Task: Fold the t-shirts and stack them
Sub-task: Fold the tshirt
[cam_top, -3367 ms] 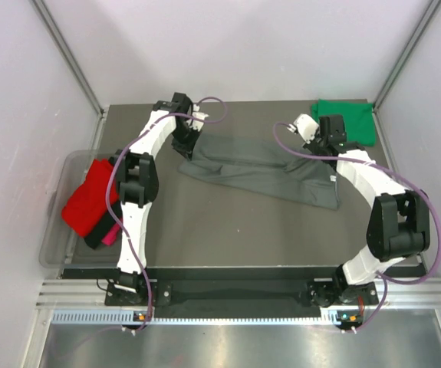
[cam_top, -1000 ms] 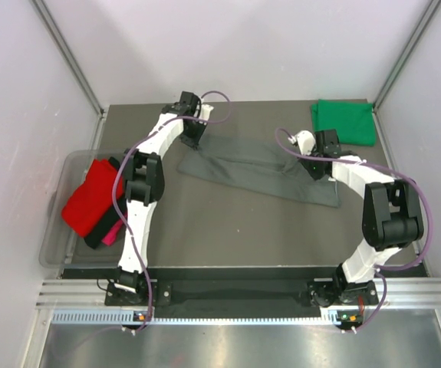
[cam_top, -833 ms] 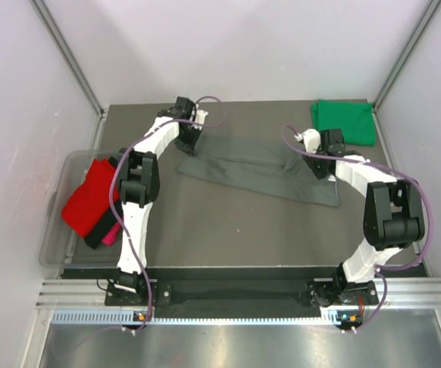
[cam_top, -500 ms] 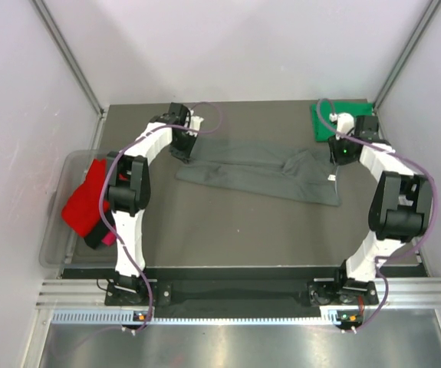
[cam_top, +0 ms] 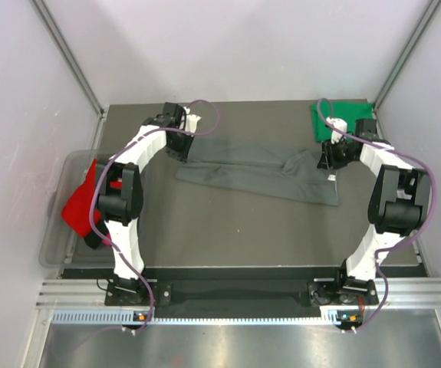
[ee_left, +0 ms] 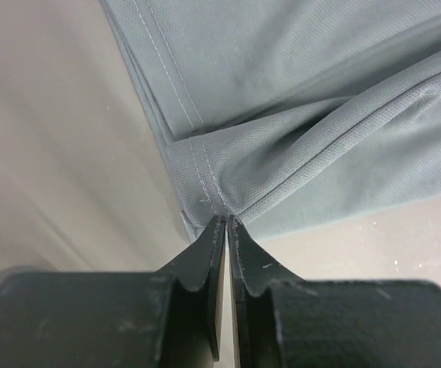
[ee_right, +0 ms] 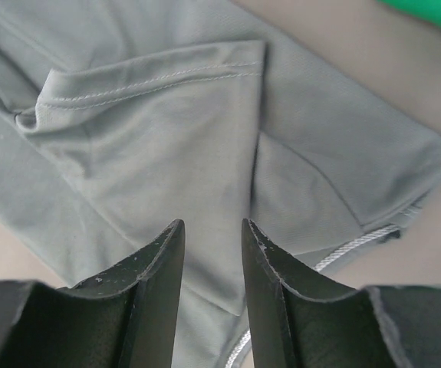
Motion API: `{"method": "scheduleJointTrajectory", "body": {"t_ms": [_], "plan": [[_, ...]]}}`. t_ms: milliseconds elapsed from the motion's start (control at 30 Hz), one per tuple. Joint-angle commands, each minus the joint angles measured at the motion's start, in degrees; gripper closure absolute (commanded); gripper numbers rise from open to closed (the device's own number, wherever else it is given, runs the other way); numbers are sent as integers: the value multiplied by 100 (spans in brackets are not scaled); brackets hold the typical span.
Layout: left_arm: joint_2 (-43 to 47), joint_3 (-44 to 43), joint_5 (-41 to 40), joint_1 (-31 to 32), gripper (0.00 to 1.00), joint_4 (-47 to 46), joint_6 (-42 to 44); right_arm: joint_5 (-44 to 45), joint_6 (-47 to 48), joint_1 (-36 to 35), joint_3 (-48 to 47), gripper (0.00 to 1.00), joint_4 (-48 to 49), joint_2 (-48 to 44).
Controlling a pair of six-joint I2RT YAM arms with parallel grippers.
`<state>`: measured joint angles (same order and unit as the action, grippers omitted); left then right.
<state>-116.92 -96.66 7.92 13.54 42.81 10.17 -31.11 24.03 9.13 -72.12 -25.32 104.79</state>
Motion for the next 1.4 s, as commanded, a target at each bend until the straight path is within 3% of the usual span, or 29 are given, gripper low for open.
{"method": "scheduleJointTrajectory", "body": {"t_ms": [0, 233, 367, 467, 667, 767, 800, 867, 1000, 1167, 1367], "plan": [[346, 209, 95, 8, 90, -282, 20, -369, 154, -7, -232, 64, -104, 164], [-66, 175, 104, 8, 90, -422, 116, -325, 233, -16, -198, 63, -105, 296], [-795, -1183, 34, 8, 92, -46, 152, -316, 234, -7, -145, 62, -43, 287], [-1183, -1924, -89, 8, 100, -79, 143, -325, 251, -7, -75, 63, -26, 226], [-1219, -2050, -546, -1, 100, -475, 116, -273, 304, -7, 75, 63, 18, 112], [-1131, -1892, -817, -9, 100, -554, 46, -290, 278, -7, 84, 63, 62, 85], [-1018, -1839, -958, -9, 97, -554, -58, -290, 251, -16, 75, 63, 80, 76], [-781, -1568, -968, -1, 78, -650, -156, -290, 234, -7, 57, 62, 97, 68], [325, -636, -619, 17, 72, -1160, -183, -308, 216, -7, 48, 61, 141, 6], [969, 542, -29, 17, 76, -1275, -24, -316, 190, -16, -21, 61, 168, 137], [522, 991, 455, 26, 87, -563, 99, -220, 154, -16, -171, 61, 98, 357]]}}
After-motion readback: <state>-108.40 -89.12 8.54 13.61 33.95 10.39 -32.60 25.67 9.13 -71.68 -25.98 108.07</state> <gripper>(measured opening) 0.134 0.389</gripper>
